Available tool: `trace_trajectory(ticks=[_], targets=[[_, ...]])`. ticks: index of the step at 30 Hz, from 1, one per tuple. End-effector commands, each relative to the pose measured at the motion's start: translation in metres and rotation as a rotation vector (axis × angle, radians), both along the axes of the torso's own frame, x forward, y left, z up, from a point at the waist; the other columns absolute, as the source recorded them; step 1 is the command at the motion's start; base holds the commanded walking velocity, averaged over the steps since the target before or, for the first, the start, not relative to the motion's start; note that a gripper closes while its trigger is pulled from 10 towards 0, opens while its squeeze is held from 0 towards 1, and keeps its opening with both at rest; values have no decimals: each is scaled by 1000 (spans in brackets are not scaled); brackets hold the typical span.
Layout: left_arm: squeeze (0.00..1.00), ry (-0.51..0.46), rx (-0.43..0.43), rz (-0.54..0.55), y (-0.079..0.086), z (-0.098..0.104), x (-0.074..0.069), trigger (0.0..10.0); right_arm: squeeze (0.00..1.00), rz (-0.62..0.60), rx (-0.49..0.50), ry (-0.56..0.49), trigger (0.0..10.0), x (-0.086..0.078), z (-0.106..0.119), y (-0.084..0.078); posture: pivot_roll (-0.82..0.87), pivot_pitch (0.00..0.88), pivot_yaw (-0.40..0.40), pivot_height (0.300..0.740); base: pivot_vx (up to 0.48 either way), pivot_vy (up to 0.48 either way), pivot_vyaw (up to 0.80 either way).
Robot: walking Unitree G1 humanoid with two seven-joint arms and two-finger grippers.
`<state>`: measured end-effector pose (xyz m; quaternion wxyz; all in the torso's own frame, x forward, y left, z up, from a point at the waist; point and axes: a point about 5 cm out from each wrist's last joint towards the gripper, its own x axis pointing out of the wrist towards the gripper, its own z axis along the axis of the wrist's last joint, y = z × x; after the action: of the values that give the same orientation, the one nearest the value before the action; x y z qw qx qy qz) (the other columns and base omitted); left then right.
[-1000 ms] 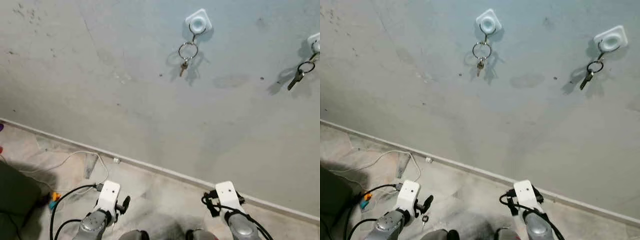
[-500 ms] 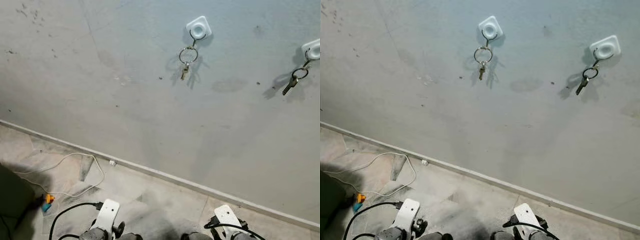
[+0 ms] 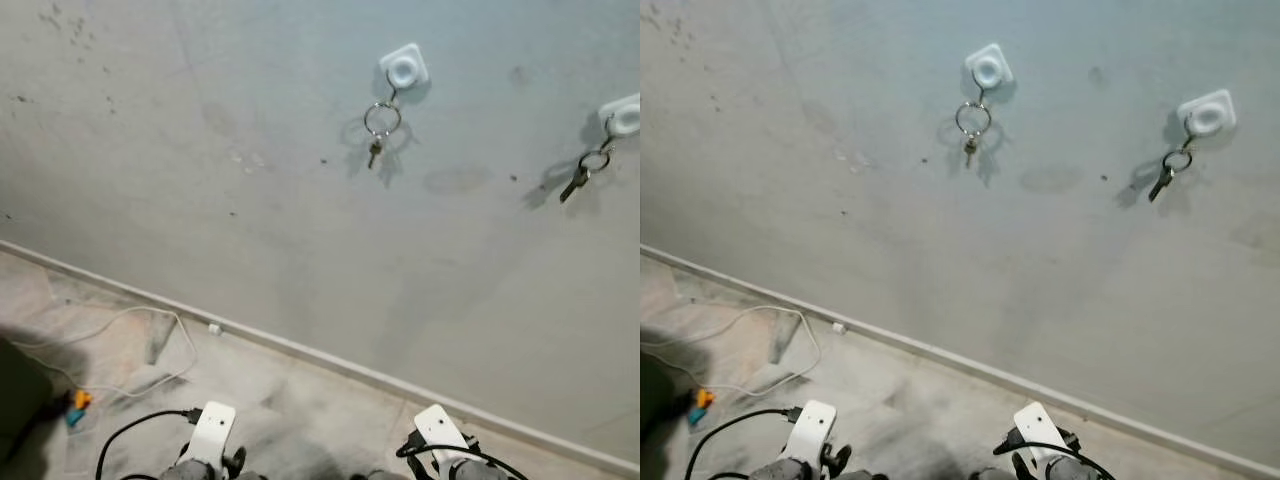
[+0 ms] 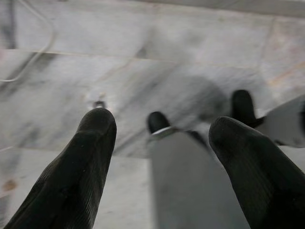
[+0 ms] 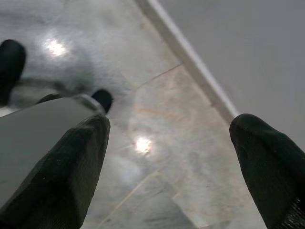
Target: Hang keys on a hook
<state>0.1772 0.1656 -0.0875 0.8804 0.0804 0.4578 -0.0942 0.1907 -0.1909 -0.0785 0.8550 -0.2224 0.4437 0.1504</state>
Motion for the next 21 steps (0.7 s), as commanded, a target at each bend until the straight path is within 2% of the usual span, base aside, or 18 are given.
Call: trace_trajectory(ticks=[1, 9, 21], targets=[[0, 10, 9, 21, 6, -1, -3, 10000, 0, 12, -6, 30, 10000, -3, -2, 1, -2, 84, -47, 740, 0, 0, 0], [0, 30, 37, -17, 8, -2, -4, 10000, 0, 30, 6, 43, 10000, -2, -4, 14, 3, 87, -31, 740, 0, 0, 0], [0, 52, 75, -61, 13, -4, -9, 10000, 0, -37, -4, 82, 10000, -21, -11, 1, 6, 97, 0, 740, 0, 0, 0]])
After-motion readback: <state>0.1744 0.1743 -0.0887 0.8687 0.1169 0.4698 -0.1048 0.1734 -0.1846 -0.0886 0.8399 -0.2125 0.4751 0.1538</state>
